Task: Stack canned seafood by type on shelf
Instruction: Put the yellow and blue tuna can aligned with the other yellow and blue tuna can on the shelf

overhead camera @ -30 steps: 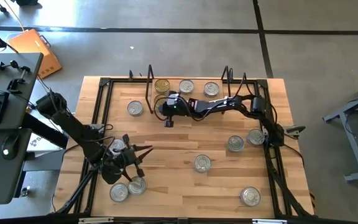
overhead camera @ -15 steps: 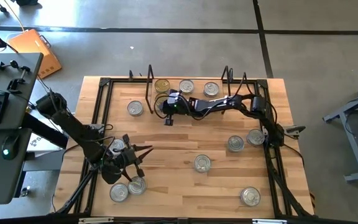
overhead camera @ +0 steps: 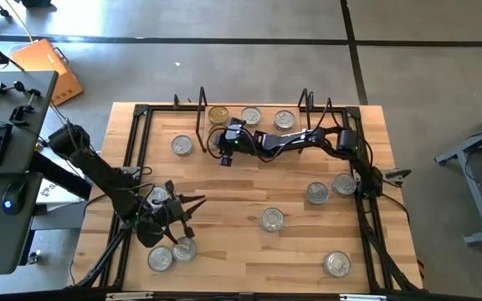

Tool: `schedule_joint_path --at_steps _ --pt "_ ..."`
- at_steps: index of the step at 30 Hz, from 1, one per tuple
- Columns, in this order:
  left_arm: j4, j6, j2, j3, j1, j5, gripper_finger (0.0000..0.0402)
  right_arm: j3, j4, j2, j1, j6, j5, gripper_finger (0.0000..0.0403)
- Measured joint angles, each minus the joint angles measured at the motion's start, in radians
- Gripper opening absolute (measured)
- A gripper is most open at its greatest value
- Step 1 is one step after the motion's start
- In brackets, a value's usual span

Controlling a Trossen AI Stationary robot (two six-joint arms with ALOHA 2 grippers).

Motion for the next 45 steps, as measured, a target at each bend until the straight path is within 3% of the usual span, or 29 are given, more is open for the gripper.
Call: schedule_joint_path --at_steps 6,12,19,25,33,45 --pt "0.000 0.000 0.000 0.000 0.000 0.000 0.0042 0.000 0.008 -0.041 0.045 -0.023 0.029 0.0158" --pt "-0.002 -0.016 0.001 -0.001 -0.003 0.025 0.0042 -0.046 -0.081 -0.162 0.139 -0.091 0.066 0.0126" --pt "-0.002 -0.028 0.044 -0.001 -0.009 0.032 0.0042 -0.331 -0.112 -0.346 0.279 0.006 0.121 0.0070" --pt "0.006 -0.027 0.089 -0.001 0.024 0.029 0.0042 -0.607 0.016 -0.486 0.454 0.209 0.146 0.0029" --pt "0.007 -0.097 0.102 -0.001 0.158 0.063 0.0042 -0.795 0.255 -0.553 0.710 0.360 0.399 0.0002" --pt "0.096 -0.105 0.105 -0.001 0.298 0.200 0.0042 -0.806 0.275 -0.554 0.930 0.372 0.731 0.0004"
